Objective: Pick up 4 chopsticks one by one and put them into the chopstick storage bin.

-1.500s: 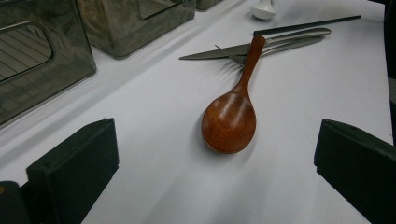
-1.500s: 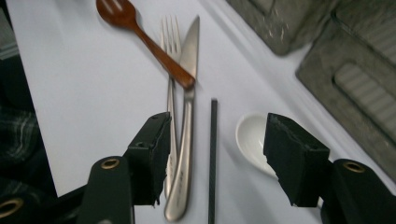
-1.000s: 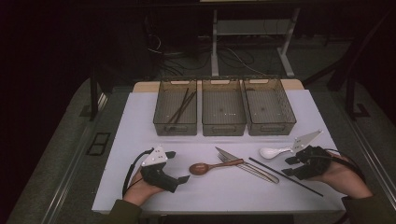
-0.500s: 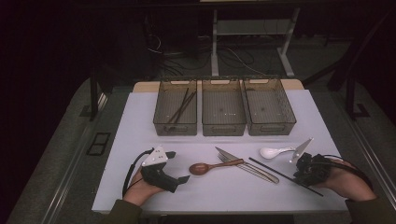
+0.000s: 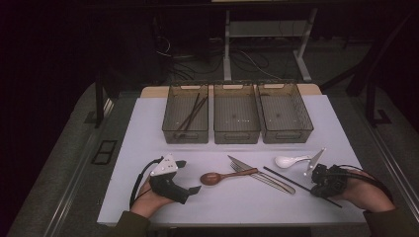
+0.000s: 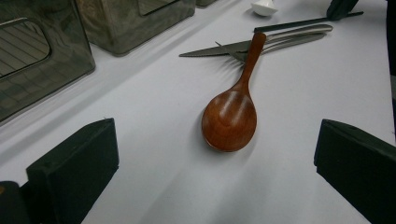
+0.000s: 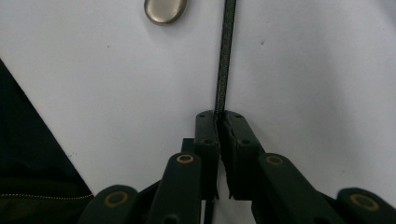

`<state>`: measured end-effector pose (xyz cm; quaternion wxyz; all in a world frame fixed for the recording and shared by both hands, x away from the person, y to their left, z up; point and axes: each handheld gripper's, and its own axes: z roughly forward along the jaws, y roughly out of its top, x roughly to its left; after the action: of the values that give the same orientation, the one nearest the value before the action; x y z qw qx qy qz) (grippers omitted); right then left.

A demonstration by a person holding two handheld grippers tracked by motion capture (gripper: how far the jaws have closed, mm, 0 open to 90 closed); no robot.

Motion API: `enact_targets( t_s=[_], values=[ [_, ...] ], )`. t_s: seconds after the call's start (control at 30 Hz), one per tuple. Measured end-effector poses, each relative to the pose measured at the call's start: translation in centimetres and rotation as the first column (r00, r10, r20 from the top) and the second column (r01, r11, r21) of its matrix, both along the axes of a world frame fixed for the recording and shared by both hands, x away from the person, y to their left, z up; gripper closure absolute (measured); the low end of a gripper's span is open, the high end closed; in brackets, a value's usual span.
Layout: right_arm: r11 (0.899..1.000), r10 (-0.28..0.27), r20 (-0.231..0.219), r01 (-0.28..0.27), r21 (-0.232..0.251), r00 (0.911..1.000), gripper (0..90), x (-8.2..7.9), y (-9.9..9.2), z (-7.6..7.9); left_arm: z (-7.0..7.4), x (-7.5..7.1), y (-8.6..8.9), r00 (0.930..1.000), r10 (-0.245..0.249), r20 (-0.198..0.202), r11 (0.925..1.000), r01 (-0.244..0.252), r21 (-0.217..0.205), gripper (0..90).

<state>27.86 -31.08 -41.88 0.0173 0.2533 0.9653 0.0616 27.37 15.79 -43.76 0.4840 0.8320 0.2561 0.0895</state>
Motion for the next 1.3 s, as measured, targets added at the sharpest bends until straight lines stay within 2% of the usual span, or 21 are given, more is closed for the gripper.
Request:
enact_targets(
  t_s=[0.1,0.23,0.37,0.5,0.67,0.87,1.1,1.3],
  values=[
    [1.000,0.007,-0.001,-0.007,-0.006,1.0000,85.1,0.0,0.1,0.0,0.0,0.0,0.0,1.0000,-0.002,0.001,1.0000,0.002,0.001,0.0],
    [1.000,-0.009,-0.016,0.009,0.001,0.9998,85.5,0.0,0.2,0.1,0.0,0.0,0.0,1.0000,-0.001,0.001,1.0000,0.001,0.000,0.0],
    [1.000,-0.013,0.006,0.013,0.014,0.9999,85.6,0.1,-0.1,0.3,0.0,0.0,0.0,1.0000,-0.001,0.002,1.0000,0.001,0.001,0.0],
    [0.997,-0.038,0.032,0.036,0.070,0.9987,85.6,0.2,-0.4,1.0,0.0,0.0,0.0,1.0000,0.000,0.002,1.0000,0.000,0.001,0.0],
    [0.985,-0.065,0.048,0.057,0.161,0.9967,85.7,0.4,-0.8,1.5,0.0,0.0,0.0,1.0000,0.000,0.002,1.0000,0.000,0.001,0.0],
    [0.962,-0.112,0.064,0.092,0.257,0.9916,85.7,0.5,-1.2,2.0,0.0,0.0,0.0,1.0000,0.000,0.003,1.0000,0.000,0.001,0.0],
    [0.920,-0.144,0.076,0.105,0.379,0.9866,85.7,0.8,-1.6,2.2,0.0,0.0,0.0,1.0000,0.000,0.001,1.0000,0.000,0.002,0.0],
    [0.875,-0.184,0.099,0.117,0.469,0.9779,85.7,1.1,-1.5,2.2,0.0,0.0,-0.1,1.0000,-0.001,0.002,1.0000,0.001,0.005,0.0]
  ],
)
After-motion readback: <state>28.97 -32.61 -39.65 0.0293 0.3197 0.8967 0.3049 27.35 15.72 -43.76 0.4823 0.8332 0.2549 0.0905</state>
